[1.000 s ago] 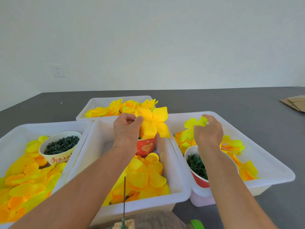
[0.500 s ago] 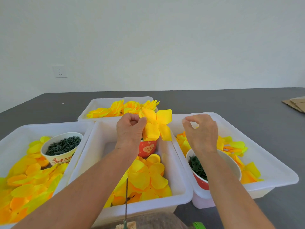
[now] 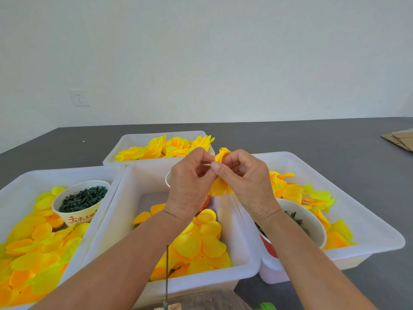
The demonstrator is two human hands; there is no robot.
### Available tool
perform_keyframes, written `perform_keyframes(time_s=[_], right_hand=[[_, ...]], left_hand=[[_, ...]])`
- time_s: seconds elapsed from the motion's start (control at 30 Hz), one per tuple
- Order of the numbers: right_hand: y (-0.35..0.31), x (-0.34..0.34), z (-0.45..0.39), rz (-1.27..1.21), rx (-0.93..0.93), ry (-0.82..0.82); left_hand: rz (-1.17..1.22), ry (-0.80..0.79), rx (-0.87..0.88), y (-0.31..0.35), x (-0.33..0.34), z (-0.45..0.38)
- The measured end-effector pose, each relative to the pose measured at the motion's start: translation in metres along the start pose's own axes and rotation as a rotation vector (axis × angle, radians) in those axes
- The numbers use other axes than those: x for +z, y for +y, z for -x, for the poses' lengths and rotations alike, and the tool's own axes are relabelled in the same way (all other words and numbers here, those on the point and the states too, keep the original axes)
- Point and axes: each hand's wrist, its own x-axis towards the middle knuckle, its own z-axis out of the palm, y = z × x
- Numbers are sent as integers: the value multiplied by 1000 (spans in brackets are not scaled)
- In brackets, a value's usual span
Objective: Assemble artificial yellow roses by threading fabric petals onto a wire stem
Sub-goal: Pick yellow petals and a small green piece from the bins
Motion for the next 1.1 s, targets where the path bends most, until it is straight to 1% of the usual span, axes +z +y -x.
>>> perform_keyframes(time_s=[0.17, 0.3, 0.47, 0.6, 0.67, 0.73, 0.83, 0.93, 1.03, 1.1], right_hand=[[-3, -4, -3, -96, 11, -18], [-2, -9, -4, -168, 95, -12], [0, -10, -5, -312, 234, 20], [0, -10, -5, -393, 248, 9], [-1, -10, -5, -387, 233, -18], [-1, -10, -5, -316, 203, -28], [0, -10, -4, -200, 189, 36], [1, -11, -5, -159, 228, 116], [2, -12, -6, -169, 289, 129], [3, -11, -6, -177, 331, 138]], left_hand=[[124, -38, -45, 2, -2, -1], [251, -39, -154, 5, -3, -2], [221, -9, -208, 4, -2, -2], [204, -1, -208, 4, -2, -3], [187, 2, -205, 2, -3, -2], [158, 17, -210, 1, -3, -3], [113, 70, -240, -4, -3, -6], [104, 121, -311, -9, -4, -9], [120, 135, -372, -12, -4, -10], [116, 134, -376, -13, -3, -10]])
